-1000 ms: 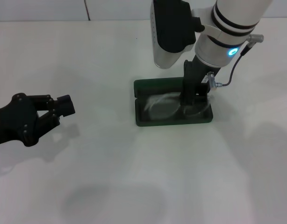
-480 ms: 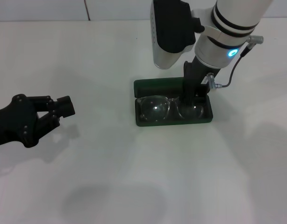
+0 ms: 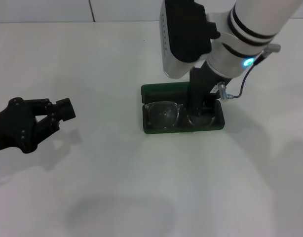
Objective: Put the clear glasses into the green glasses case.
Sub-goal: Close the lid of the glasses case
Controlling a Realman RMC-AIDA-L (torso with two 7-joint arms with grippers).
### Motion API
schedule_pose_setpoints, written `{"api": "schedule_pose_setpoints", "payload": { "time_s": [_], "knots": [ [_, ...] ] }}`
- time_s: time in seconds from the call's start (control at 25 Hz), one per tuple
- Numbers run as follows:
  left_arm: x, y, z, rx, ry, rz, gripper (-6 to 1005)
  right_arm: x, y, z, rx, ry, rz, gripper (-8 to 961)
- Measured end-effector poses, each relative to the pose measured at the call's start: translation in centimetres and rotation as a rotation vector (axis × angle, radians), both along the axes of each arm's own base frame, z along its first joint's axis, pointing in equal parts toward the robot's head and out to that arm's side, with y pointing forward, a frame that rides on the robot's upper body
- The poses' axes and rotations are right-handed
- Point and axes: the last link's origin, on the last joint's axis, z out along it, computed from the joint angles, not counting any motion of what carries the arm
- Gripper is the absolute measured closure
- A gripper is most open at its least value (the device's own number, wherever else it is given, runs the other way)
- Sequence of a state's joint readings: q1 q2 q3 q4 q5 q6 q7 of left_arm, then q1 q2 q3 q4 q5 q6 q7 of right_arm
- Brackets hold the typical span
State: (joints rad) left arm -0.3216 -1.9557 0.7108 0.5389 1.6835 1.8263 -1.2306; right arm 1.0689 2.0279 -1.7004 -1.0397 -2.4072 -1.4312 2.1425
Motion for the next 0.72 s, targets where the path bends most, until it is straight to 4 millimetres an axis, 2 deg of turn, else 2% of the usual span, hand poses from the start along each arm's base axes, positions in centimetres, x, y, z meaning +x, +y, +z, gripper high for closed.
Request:
{"api": "schedule_pose_setpoints", "payload": {
  "time_s": [0.28,0.44,0.6,0.72],
  "knots": [
    [0.6,0.6,0.2,0.021,-0.026,-0.013,864,0.6,-2.4,1.0,0.068,0.166,0.058,858],
    [0.9,0.9,0.4,0.034,-0.04,-0.018,867,2.2,-4.2,1.5,0.124,0.314,0.045,851],
    [1.4,1.2,0.3,0.048,-0.064,-0.021,867,4.7,-6.6,2.5,0.178,0.504,-0.014,844],
    [1.6,1.3,0.2,0.058,-0.075,-0.025,866,5.6,-7.9,3.2,0.205,0.663,-0.019,839]
  ]
}}
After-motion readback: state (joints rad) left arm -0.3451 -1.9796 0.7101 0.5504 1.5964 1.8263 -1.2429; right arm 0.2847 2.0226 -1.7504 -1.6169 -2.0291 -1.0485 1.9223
